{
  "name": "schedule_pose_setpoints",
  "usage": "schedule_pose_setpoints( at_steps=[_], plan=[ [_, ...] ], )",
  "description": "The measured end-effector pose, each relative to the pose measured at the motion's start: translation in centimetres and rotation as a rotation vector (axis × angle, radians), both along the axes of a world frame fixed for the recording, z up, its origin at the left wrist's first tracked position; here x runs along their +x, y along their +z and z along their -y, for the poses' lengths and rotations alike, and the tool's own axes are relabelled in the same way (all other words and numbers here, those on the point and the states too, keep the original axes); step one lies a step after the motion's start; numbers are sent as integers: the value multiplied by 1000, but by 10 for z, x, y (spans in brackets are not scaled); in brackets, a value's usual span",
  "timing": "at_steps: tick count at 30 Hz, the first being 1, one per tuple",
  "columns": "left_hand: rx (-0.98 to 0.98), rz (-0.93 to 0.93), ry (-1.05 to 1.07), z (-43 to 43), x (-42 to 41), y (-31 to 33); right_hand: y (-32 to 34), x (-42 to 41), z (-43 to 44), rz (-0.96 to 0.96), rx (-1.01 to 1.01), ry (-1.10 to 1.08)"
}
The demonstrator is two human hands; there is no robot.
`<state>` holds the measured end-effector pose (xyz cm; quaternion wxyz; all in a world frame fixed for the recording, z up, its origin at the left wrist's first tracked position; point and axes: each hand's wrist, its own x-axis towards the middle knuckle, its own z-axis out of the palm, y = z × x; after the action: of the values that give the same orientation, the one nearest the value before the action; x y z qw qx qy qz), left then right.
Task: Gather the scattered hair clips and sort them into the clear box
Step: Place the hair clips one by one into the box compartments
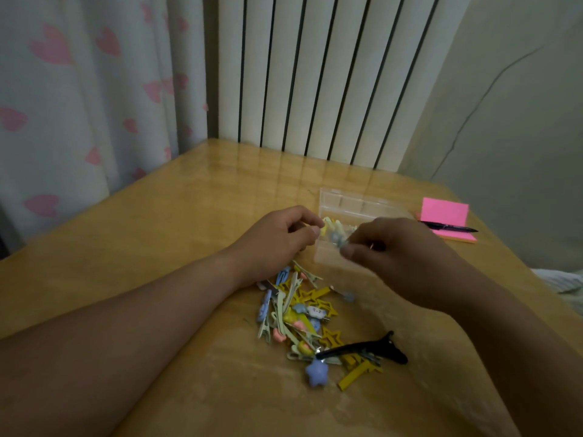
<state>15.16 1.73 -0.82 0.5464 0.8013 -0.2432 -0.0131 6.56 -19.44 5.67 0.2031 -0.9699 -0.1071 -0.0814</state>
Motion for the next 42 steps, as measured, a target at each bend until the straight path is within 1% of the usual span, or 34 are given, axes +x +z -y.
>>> schedule_pose_setpoints(
  at_steps=[4, 7, 14, 18, 22, 26, 28, 31, 33, 35, 37, 38, 40, 42],
  plan=[
    [6, 2, -9, 0, 1, -1, 9, 8, 10, 140, 300, -128],
    [16, 22, -18, 1, 1, -1, 11, 22, 15, 120, 366, -209],
    [33, 55, -30, 1, 2, -3, 5, 54, 1, -116, 341, -281],
    [28, 75, -23, 1, 4, -4, 0, 63, -16, -232, 224, -260],
    [22, 90, -29, 1, 5, -5, -9, 74, -26, -262, 133, -300],
    [13, 90, -32, 1, 4, -3, -14, 82, -30, -284, 126, -356],
    [8, 87, -34, 1, 4, -4, -15, 83, -28, -296, 79, -375],
    [3, 83, -33, 0, 6, -5, -15, 76, -27, -223, 0, -371],
    [4, 77, -29, 0, 6, -5, -15, 66, -26, -96, 17, -352],
    [15, 70, -19, 0, 5, -4, -11, 50, -24, 83, 72, -319],
    [19, 64, -10, 0, 4, -2, -4, 30, -21, 219, 178, -257],
    [16, 62, -5, 0, 3, -2, 0, 20, -19, 239, 224, -220],
    [15, 58, 4, 1, 2, 0, 3, 1, -14, 188, 275, -141],
    [24, 60, 9, 2, 2, 0, -4, -12, -8, 123, 252, -87]
  ],
)
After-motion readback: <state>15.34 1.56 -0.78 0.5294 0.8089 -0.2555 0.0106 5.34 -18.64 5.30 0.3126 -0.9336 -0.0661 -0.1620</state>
